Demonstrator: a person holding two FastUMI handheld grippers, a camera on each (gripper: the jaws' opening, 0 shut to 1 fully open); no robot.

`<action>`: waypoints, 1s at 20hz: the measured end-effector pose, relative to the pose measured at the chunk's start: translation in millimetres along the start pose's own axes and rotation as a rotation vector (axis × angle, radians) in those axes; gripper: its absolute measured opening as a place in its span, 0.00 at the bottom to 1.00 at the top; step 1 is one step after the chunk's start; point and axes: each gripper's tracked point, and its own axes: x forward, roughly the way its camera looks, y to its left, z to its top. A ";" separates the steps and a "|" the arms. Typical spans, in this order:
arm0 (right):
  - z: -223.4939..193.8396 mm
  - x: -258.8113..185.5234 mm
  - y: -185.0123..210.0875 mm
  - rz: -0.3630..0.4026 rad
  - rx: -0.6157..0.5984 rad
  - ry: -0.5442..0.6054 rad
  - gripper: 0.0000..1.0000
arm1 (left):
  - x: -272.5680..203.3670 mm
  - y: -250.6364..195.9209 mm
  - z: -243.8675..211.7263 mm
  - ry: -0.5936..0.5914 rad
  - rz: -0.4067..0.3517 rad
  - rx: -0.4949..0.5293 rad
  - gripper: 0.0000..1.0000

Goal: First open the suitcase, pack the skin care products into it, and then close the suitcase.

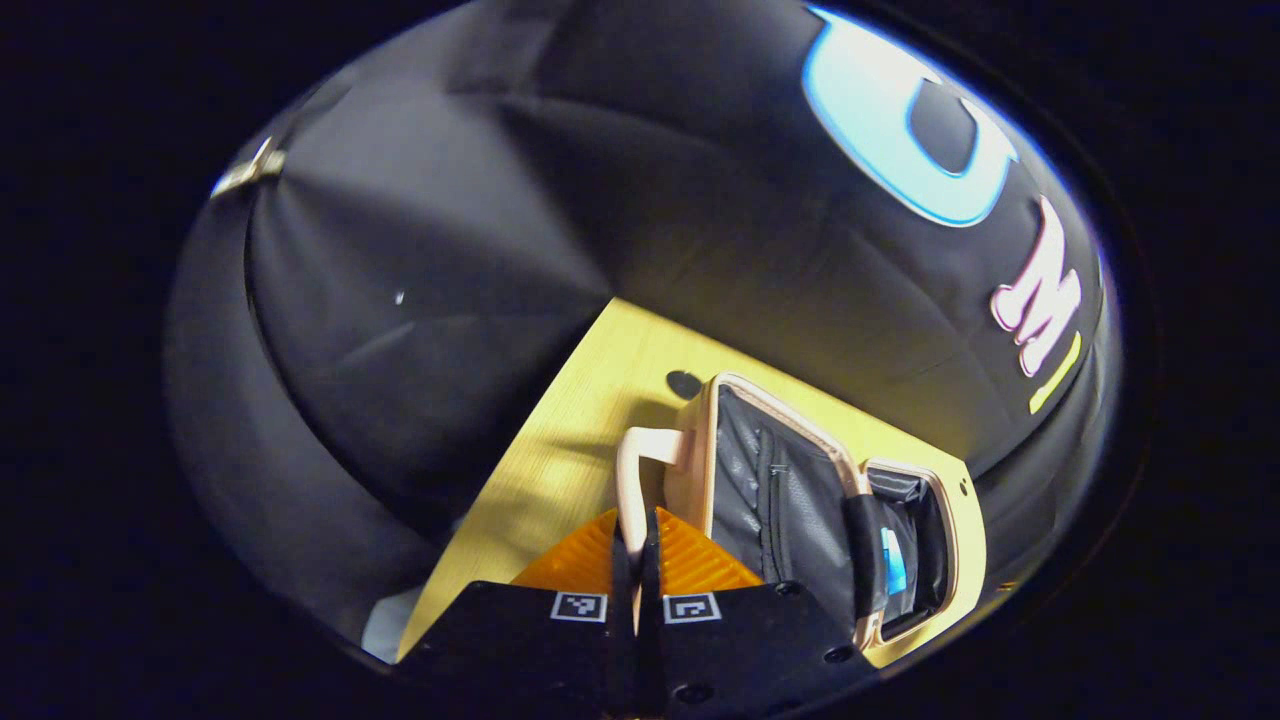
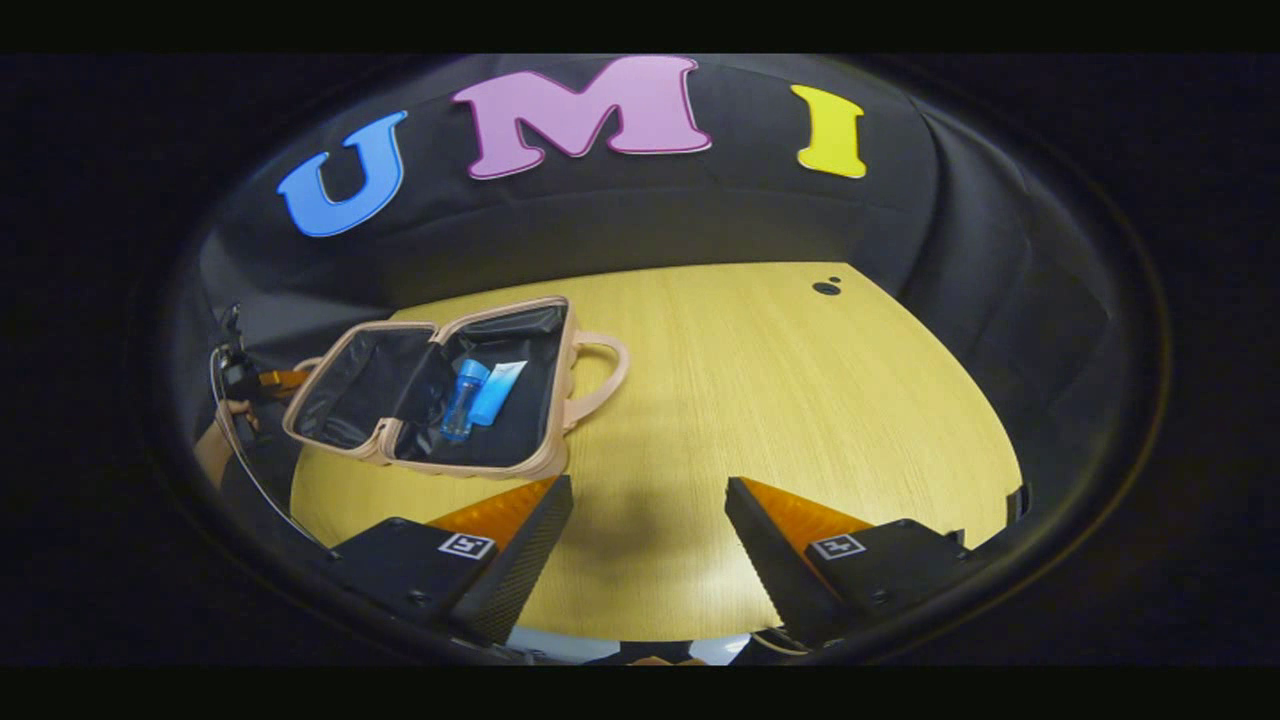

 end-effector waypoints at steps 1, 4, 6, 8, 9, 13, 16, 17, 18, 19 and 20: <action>-2.0 0.0 3.8 0.013 -0.001 0.005 0.98 | -15.4 -7.3 15.0 -0.032 -0.016 0.036 0.06; -4.5 -3.5 8.9 0.050 -0.013 -0.008 0.98 | -65.0 -39.7 59.8 -0.106 -0.081 0.140 0.06; 0.3 -5.9 2.4 0.054 -0.018 -0.024 0.98 | -94.5 -69.0 78.3 -0.144 -0.109 0.235 0.06; 2.7 -8.1 -5.8 0.062 0.002 -0.024 0.98 | -125.9 -105.3 92.8 -0.169 -0.138 0.301 0.06; 5.7 -9.5 -12.7 0.061 0.010 -0.030 0.98 | -143.7 -117.0 100.9 -0.177 -0.151 0.320 0.06; 23.0 -20.1 -50.9 0.043 0.021 -0.088 0.98 | -166.2 -168.0 87.6 -0.160 -0.107 0.409 0.06; 48.7 -35.4 -85.0 0.020 -0.032 -0.168 0.98 | -159.5 -243.5 45.3 -0.102 -0.218 0.377 0.06; 55.0 -39.3 -97.1 0.012 -0.045 -0.186 0.98 | -152.8 -273.7 15.6 -0.037 -0.258 0.329 0.06; 59.1 -43.1 -106.3 0.009 -0.050 -0.202 0.98 | -146.7 -293.4 -7.9 0.011 -0.283 0.295 0.06; 62.0 -47.0 -115.6 0.010 -0.051 -0.215 0.98 | -134.4 -306.1 -33.9 0.055 -0.286 0.278 0.06; 61.5 -50.0 -125.6 0.011 -0.055 -0.219 0.98 | -116.3 -312.8 -61.4 0.100 -0.261 0.271 0.06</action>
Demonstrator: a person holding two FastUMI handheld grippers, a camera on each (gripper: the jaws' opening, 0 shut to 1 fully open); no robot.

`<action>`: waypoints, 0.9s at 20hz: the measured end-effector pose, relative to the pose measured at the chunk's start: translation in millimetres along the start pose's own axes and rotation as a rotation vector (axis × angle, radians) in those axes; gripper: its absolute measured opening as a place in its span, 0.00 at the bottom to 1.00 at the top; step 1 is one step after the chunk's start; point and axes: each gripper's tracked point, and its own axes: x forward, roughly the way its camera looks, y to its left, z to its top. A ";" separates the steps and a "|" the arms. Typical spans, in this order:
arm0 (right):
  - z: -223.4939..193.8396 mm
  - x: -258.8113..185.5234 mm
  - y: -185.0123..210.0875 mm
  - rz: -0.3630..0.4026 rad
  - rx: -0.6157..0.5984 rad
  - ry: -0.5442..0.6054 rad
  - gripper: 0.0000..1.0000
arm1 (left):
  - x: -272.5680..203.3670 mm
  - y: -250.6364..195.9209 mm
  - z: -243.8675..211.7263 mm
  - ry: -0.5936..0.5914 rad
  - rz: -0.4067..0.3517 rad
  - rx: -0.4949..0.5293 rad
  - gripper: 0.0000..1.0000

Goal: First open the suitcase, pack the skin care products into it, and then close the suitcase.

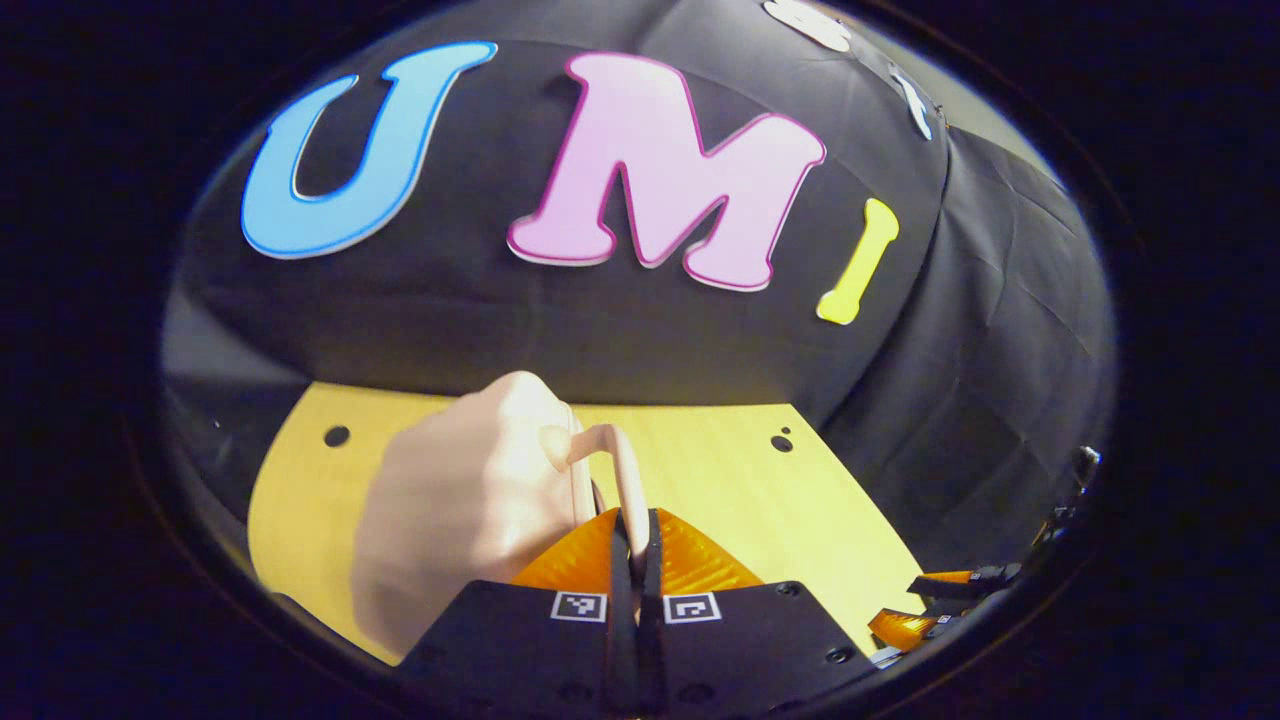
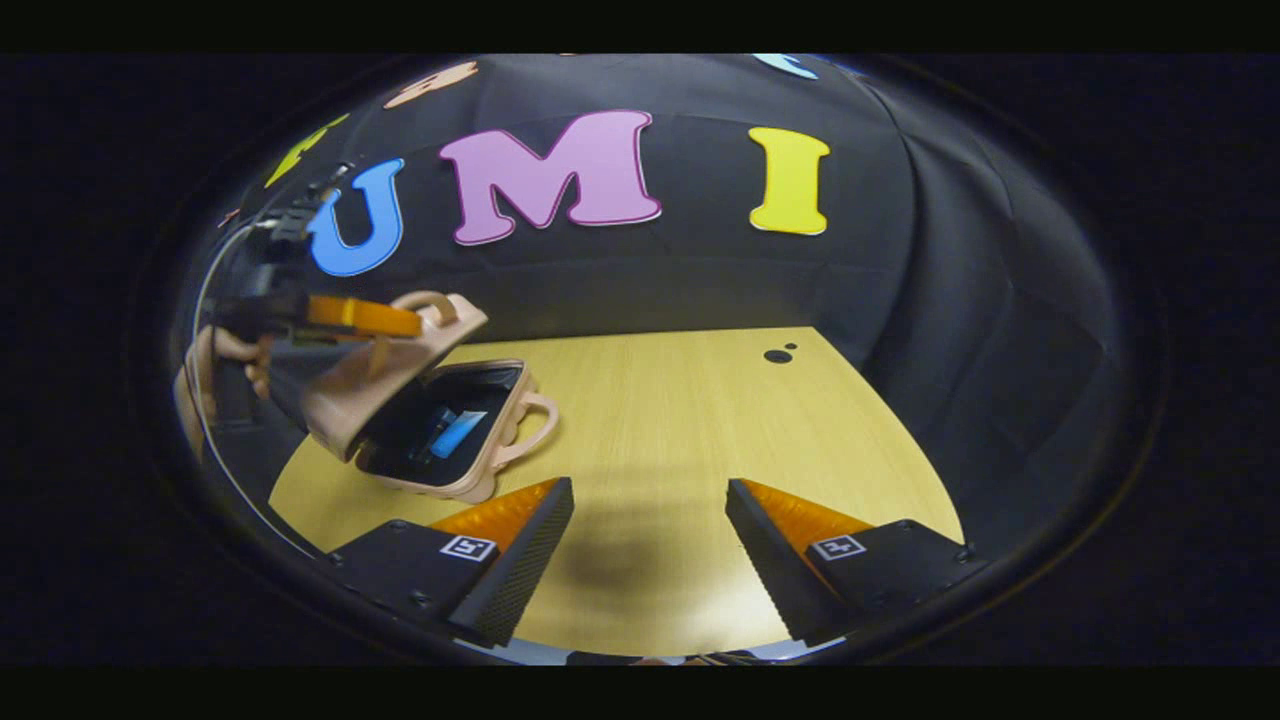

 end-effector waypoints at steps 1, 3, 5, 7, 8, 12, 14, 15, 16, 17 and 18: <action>-1.1 -2.6 -10.4 -0.002 -0.004 0.001 0.98 | 21.9 -10.7 -18.5 0.034 0.022 -0.005 0.06; -5.3 -8.5 -28.7 -0.005 0.016 0.010 0.98 | 45.0 -11.6 -46.6 0.084 0.072 0.000 0.07; -7.9 -11.6 -41.8 -0.001 0.061 0.023 0.98 | 62.7 -15.4 -62.8 0.112 0.131 0.030 0.07; -9.1 -15.4 -54.5 0.001 0.080 0.022 0.98 | 69.9 -18.3 -75.7 0.125 0.173 0.034 0.07; -9.9 -18.7 -62.9 0.001 0.084 0.014 0.98 | 71.1 -17.9 -80.8 0.135 0.188 0.033 0.07; 4.8 -27.4 -70.8 0.039 0.091 -0.031 0.98 | 57.0 -38.9 -77.4 0.090 0.174 -0.059 0.30; 19.6 -34.9 -62.3 0.089 0.071 -0.069 0.97 | 18.8 -62.8 -54.4 -0.030 0.131 -0.079 0.58; 28.2 -39.1 -58.1 0.109 0.055 -0.092 0.98 | -11.4 -66.9 -41.3 -0.104 0.149 -0.064 0.67; 36.6 -44.5 -54.0 0.124 0.036 -0.115 0.98 | -38.3 -71.2 -26.1 -0.188 0.157 -0.048 0.97; 46.6 -53.0 -50.9 0.133 0.018 -0.142 0.98 | -66.8 -75.4 -10.4 -0.270 0.166 -0.033 0.99; 57.6 -61.5 -47.1 0.139 0.004 -0.176 0.98 | -98.8 -80.7 0.8 -0.350 0.176 -0.015 0.95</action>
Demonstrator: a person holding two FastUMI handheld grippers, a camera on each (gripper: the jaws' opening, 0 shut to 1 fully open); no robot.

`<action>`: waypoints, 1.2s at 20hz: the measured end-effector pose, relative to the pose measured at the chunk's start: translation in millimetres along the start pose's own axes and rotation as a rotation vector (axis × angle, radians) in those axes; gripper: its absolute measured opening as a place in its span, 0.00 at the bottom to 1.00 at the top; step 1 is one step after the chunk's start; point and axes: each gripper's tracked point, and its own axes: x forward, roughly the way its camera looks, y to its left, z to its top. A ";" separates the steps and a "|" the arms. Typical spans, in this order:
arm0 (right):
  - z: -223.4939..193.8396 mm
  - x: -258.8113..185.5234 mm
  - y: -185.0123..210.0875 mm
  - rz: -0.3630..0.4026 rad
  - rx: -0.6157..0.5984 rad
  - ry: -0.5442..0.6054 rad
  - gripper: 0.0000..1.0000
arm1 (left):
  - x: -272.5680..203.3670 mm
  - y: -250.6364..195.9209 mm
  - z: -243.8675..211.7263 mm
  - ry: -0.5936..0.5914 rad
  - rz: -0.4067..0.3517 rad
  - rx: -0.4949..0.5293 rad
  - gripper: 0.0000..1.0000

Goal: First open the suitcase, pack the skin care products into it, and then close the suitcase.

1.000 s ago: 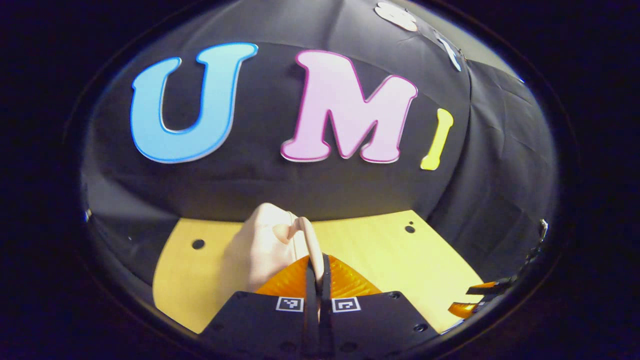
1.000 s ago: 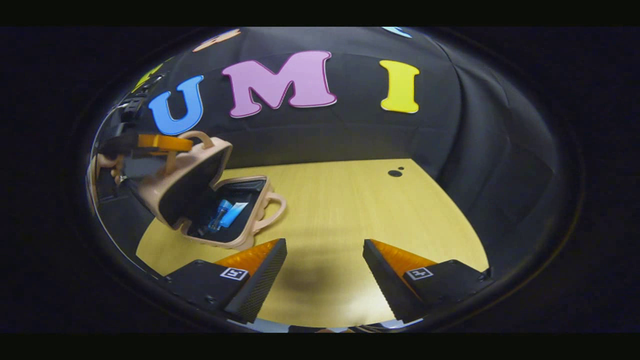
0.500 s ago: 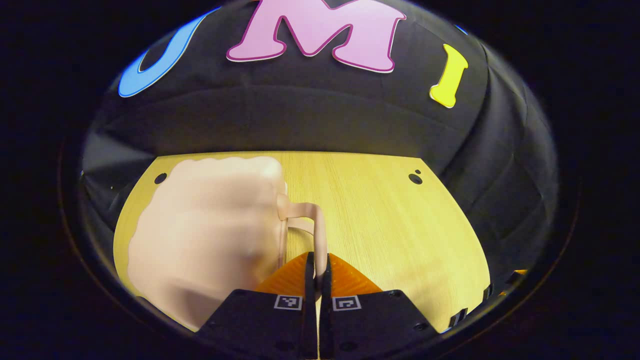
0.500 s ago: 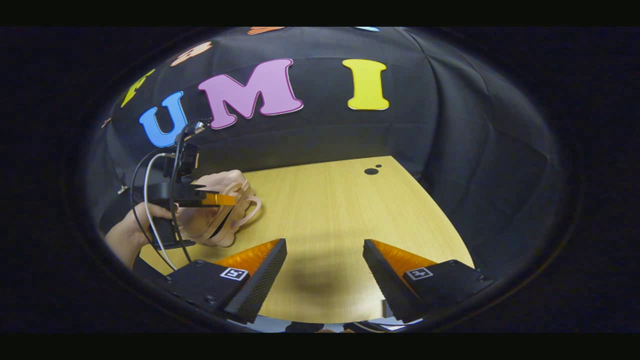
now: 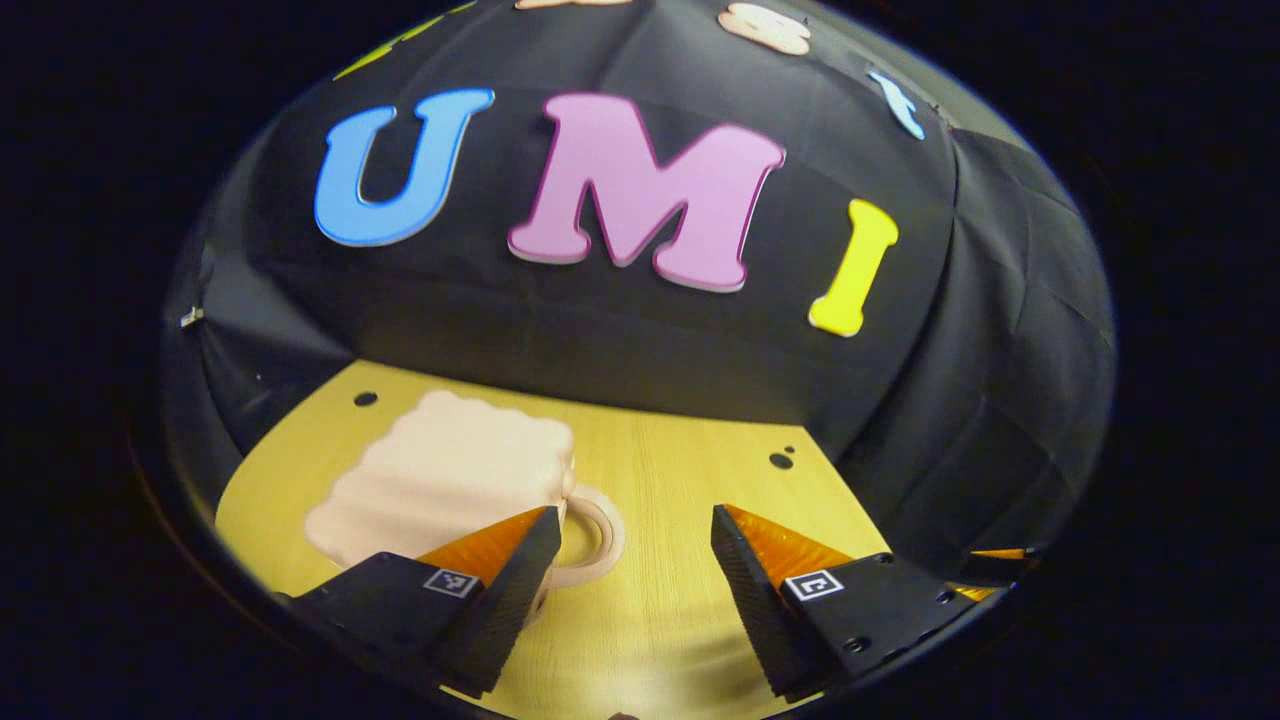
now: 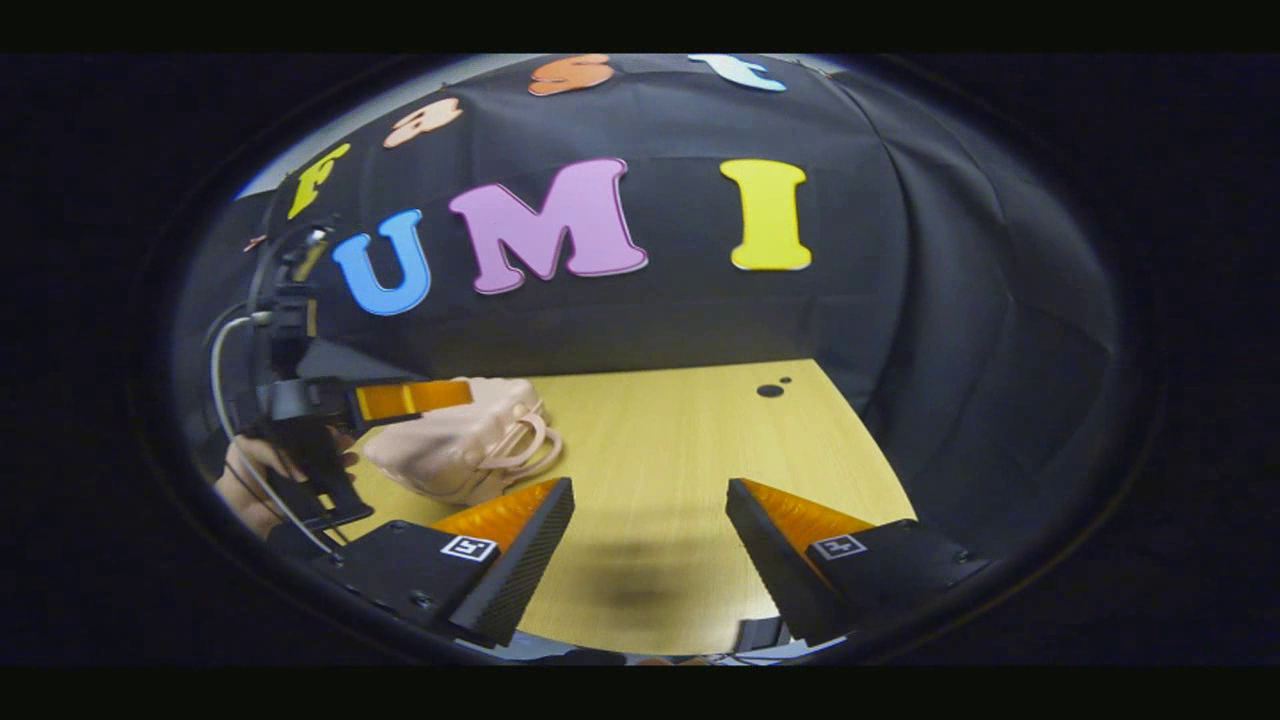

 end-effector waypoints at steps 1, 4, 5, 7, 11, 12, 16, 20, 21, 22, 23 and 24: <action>14.1 -7.6 8.0 0.008 -0.010 -0.040 0.97 | -25.5 1.5 22.6 -0.076 0.002 0.019 0.95; 41.2 -29.6 44.6 0.044 0.047 -0.110 0.98 | -99.0 19.3 67.5 -0.229 0.014 0.106 0.96; 49.5 -39.3 61.5 0.064 0.074 -0.130 0.97 | -119.1 21.5 76.7 -0.255 0.019 0.120 0.96; 56.8 -52.5 95.9 0.107 0.076 -0.155 0.97 | -159.0 20.6 93.8 -0.310 -0.001 0.173 0.96; 73.9 -68.6 128.2 0.097 -0.045 -0.270 0.97 | -196.1 36.0 102.2 -0.357 0.017 0.220 0.96; 73.3 -68.7 134.4 0.092 -0.046 -0.288 0.97 | -201.4 35.6 98.3 -0.363 0.006 0.223 0.96; 40.4 -63.5 146.3 0.047 0.004 -0.228 0.98 | -198.2 39.4 86.8 -0.354 -0.024 0.303 0.96; 33.3 -58.2 148.4 0.000 0.016 -0.216 0.97 | -185.6 46.8 77.7 -0.319 -0.039 0.320 0.99; 32.7 -56.1 149.9 -0.006 0.019 -0.217 0.97 | -182.6 47.7 75.0 -0.305 -0.045 0.312 0.98; 31.3 -56.2 151.6 -0.012 0.020 -0.217 0.97 | -180.5 49.8 72.2 -0.294 -0.052 0.304 0.98; 29.9 -55.5 152.5 -0.017 0.017 -0.215 0.97 | -179.0 52.5 70.4 -0.285 -0.053 0.300 0.98; 28.0 -55.2 152.6 -0.022 0.015 -0.214 0.97 | -177.3 58.5 67.0 -0.277 -0.050 0.299 0.98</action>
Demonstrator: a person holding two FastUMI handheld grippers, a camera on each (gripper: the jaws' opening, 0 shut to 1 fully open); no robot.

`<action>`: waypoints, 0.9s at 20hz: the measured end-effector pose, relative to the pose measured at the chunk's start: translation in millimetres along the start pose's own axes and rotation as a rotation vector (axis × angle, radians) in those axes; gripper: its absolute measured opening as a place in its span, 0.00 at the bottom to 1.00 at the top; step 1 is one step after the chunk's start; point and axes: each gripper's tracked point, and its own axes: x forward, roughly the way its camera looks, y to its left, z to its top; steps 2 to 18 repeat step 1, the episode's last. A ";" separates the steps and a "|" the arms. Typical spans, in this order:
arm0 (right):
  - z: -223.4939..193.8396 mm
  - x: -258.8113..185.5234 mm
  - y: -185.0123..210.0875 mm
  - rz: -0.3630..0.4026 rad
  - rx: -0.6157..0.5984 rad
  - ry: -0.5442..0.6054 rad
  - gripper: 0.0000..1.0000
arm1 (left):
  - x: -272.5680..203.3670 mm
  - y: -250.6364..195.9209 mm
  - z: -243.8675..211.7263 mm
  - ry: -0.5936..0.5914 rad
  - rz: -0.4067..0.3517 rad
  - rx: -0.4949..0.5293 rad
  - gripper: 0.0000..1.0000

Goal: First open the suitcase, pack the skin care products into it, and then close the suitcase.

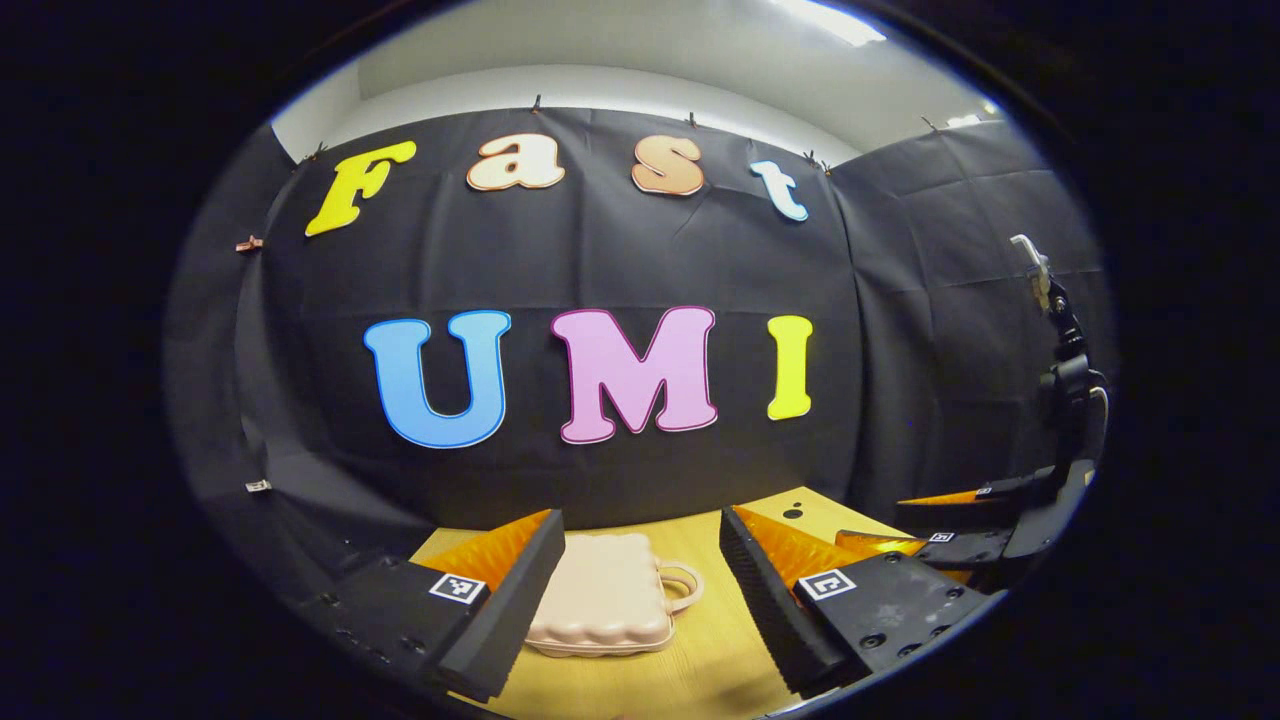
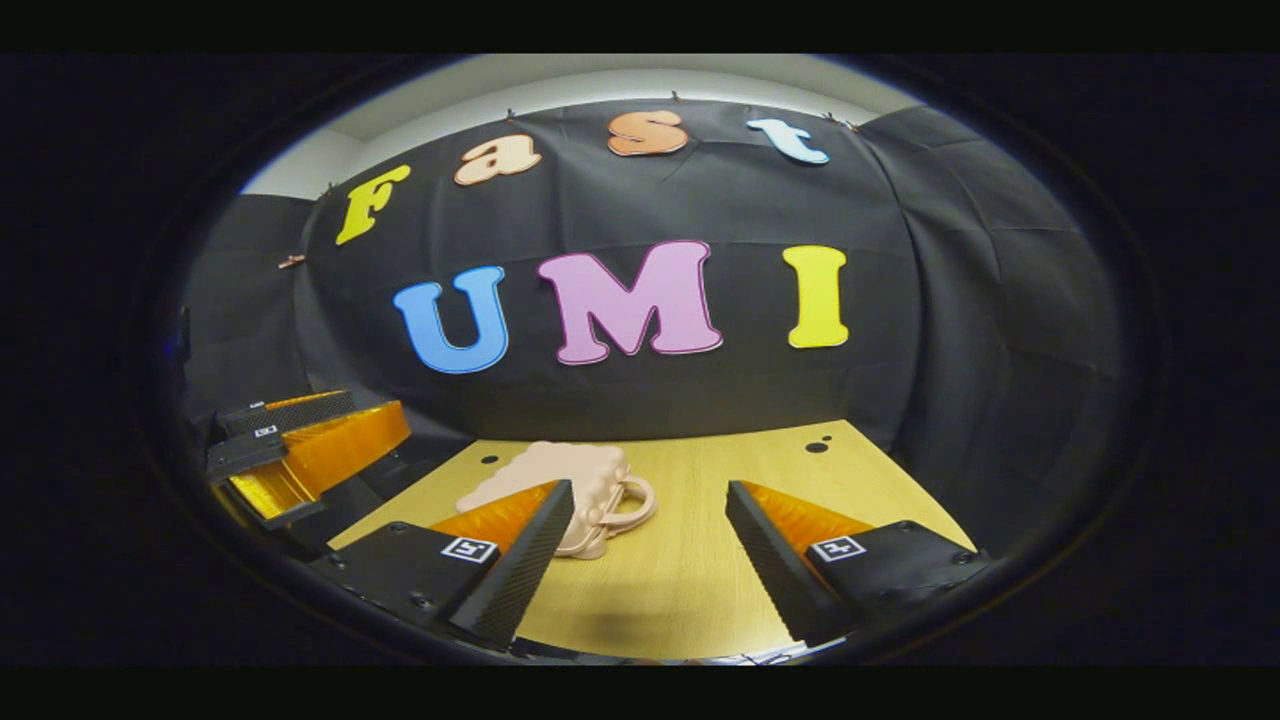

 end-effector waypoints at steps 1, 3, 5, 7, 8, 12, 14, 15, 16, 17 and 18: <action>-1.2 0.4 -0.3 -0.004 -0.003 0.002 0.97 | 0.0 2.7 -2.0 0.006 0.004 0.002 0.98; -1.2 0.4 -0.3 -0.004 -0.003 0.002 0.97 | 0.0 2.7 -2.0 0.006 0.004 0.002 0.98; -1.2 0.4 -0.3 -0.004 -0.003 0.002 0.97 | 0.0 2.7 -2.0 0.006 0.004 0.002 0.98; -1.2 0.4 -0.3 -0.004 -0.003 0.002 0.97 | 0.0 2.7 -2.0 0.006 0.004 0.002 0.98; -1.2 0.4 -0.3 -0.004 -0.003 0.002 0.97 | 0.0 2.7 -2.0 0.006 0.004 0.002 0.98; -1.2 0.4 -0.3 -0.004 -0.003 0.002 0.97 | 0.0 2.7 -2.0 0.006 0.004 0.002 0.98; -1.2 0.4 -0.3 -0.004 -0.003 0.002 0.97 | 0.0 2.7 -2.0 0.006 0.004 0.002 0.98; -1.2 0.4 -0.3 -0.004 -0.003 0.002 0.97 | 0.0 2.7 -2.0 0.006 0.004 0.002 0.98; -1.2 0.4 -0.3 -0.004 -0.003 0.002 0.97 | 0.0 2.7 -2.0 0.006 0.004 0.002 0.98; -1.2 0.4 -0.3 -0.004 -0.003 0.002 0.97 | 0.0 2.7 -2.0 0.006 0.004 0.002 0.98; -1.2 0.4 -0.3 -0.004 -0.003 0.002 0.97 | 0.0 2.7 -2.0 0.006 0.004 0.002 0.98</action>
